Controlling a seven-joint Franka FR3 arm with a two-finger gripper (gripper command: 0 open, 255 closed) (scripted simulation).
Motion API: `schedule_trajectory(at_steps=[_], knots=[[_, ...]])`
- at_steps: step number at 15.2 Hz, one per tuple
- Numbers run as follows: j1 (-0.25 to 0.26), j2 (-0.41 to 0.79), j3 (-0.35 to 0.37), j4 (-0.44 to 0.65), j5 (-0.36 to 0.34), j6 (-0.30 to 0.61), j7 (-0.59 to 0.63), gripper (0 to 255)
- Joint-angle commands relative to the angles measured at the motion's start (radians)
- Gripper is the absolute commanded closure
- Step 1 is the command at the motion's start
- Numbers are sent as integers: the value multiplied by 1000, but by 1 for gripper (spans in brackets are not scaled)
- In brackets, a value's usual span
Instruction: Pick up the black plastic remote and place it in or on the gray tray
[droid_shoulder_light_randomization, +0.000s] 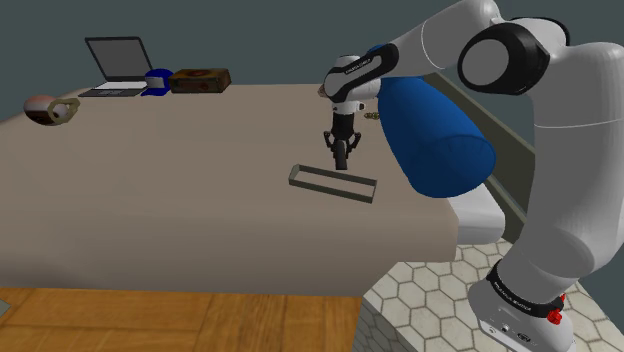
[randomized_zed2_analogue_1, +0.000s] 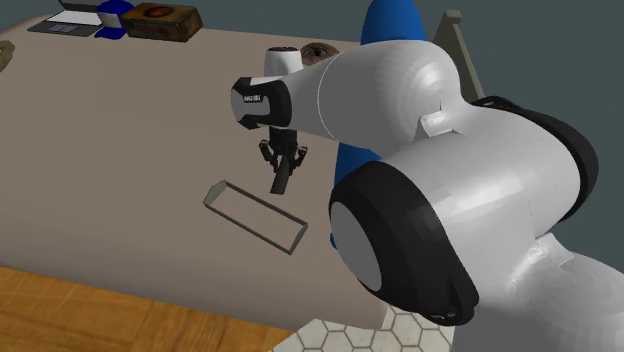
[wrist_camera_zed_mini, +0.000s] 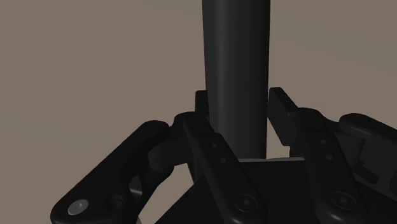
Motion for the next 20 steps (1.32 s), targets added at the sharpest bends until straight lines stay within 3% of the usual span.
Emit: schedule_trajectory(at_steps=[1, 5, 20], knots=[[1, 7, 2, -2, 1, 4, -2, 255], [3, 3, 3, -10, 2, 7, 1, 255], [1, -76, 1, 78, -6, -158, 25, 255]])
